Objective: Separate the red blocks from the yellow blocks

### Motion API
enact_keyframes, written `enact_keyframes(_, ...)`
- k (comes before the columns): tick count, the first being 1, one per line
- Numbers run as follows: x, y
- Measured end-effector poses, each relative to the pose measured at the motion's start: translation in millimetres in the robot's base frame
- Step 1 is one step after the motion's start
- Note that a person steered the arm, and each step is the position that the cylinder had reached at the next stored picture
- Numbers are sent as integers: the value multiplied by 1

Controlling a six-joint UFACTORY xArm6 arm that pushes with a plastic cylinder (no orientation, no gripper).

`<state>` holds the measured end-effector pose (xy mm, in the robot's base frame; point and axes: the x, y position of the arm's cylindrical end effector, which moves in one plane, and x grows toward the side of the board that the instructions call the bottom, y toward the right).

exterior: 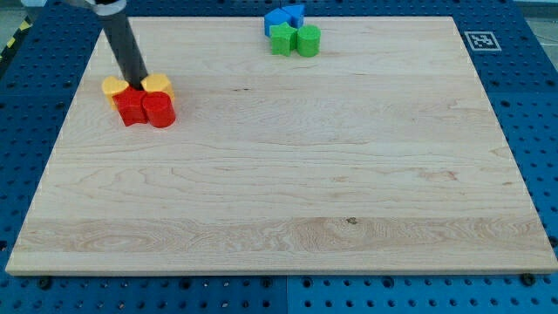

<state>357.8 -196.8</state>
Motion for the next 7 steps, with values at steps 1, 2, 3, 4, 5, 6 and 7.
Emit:
enact_keyframes(1,-12,-9)
enact_keyframes(2,-25,-51)
enact_keyframes(3,-22,-91)
enact_keyframes(4,21,-79)
enact_keyframes(5,53,-8)
enact_keyframes(6,58,68)
enact_keyframes(7,69,101)
